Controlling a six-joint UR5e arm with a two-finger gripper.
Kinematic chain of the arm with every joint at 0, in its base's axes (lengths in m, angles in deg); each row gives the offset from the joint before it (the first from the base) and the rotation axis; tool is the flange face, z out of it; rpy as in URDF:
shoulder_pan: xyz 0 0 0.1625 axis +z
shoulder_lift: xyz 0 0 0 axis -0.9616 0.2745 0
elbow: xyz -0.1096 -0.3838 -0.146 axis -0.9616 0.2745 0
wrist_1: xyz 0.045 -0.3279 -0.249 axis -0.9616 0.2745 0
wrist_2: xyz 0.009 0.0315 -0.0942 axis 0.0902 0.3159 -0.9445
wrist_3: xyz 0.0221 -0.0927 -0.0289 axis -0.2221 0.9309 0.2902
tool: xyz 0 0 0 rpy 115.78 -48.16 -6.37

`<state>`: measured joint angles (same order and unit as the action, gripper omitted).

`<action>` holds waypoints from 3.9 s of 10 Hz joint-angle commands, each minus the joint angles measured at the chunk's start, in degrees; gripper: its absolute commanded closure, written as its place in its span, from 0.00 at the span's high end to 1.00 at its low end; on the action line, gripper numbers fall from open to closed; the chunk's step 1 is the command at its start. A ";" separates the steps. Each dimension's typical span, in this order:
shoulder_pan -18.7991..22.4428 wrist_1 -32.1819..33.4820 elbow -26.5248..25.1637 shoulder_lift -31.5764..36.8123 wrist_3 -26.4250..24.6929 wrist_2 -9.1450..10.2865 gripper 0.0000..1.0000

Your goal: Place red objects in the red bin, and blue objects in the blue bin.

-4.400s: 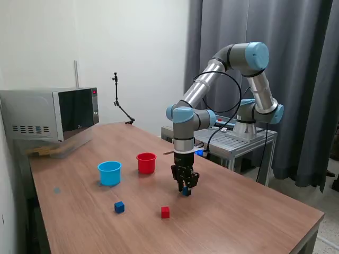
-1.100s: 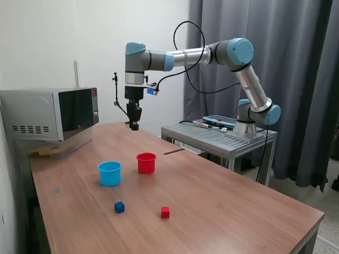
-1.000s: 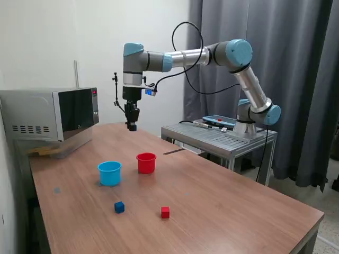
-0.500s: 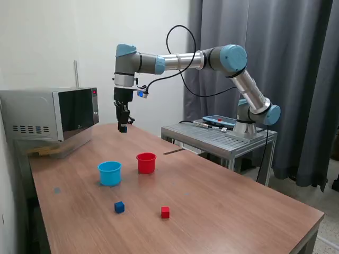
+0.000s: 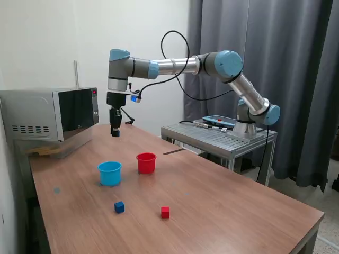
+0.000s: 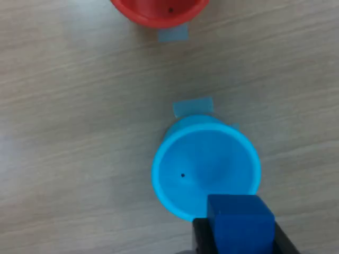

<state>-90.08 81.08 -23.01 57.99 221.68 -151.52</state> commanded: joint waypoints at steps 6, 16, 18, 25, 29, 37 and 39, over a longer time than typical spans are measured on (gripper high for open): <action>-0.68 -0.07 4.89 -5.03 -0.52 0.38 0.00; -0.69 -0.07 5.33 -7.40 -0.26 1.17 0.00; -0.33 -0.07 4.37 -7.40 -0.26 1.26 0.00; -0.33 0.54 3.84 -8.37 -0.08 2.57 0.00; -0.33 0.72 3.92 -8.54 0.35 2.57 0.00; -0.33 0.81 3.92 -8.72 0.36 2.49 1.00; -0.33 0.81 3.92 -8.72 0.36 2.49 1.00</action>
<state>-90.42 81.89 -19.11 49.30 222.04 -149.03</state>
